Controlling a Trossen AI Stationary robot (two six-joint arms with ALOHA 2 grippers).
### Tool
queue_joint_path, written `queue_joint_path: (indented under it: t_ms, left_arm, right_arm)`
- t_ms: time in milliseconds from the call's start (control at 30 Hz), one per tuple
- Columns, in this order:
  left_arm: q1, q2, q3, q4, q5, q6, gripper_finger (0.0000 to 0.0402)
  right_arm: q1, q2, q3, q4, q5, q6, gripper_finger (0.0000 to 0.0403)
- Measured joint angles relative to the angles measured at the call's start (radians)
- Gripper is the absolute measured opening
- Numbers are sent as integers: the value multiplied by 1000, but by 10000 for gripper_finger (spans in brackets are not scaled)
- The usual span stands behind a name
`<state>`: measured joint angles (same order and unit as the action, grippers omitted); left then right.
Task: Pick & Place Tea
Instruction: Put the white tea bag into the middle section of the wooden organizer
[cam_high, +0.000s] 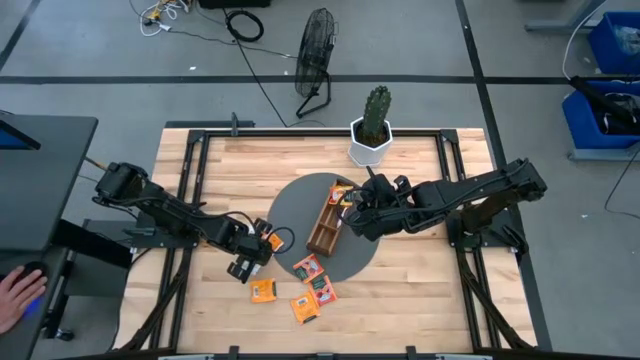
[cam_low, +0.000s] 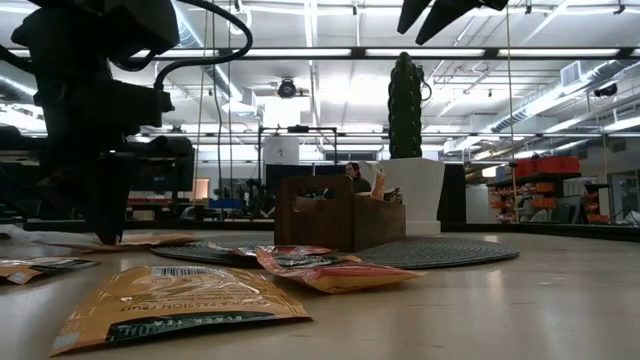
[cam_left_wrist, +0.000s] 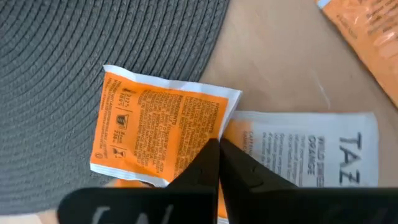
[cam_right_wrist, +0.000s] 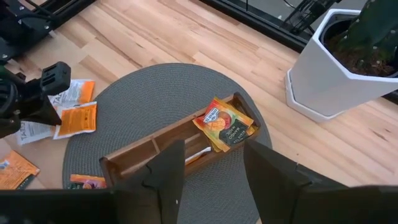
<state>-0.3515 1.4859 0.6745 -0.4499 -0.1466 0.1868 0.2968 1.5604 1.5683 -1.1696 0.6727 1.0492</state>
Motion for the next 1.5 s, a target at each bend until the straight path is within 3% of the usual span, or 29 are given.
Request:
queue_joint_path:
  t_ms: [400,833,1100,1400,1500]
  left_arm:
    - [2,2,194,-229,-24,6,2]
    - [90,-95,481,-414,-50,33,1]
    - [135,-95,652,-444,-49,42,1]
    - [188,-95,761,-422,-48,35,1]
    - [210,-94,784,-415,-47,36,1]
  right_arm:
    - [-1,0,0,47,0,-34,171]
    - [4,1,0,279,-12,-499,171]
    - [5,1,0,397,-13,-692,171]
    - [14,5,1,538,-180,-933,171]
    - [9,5,1,578,-189,-1001,171]
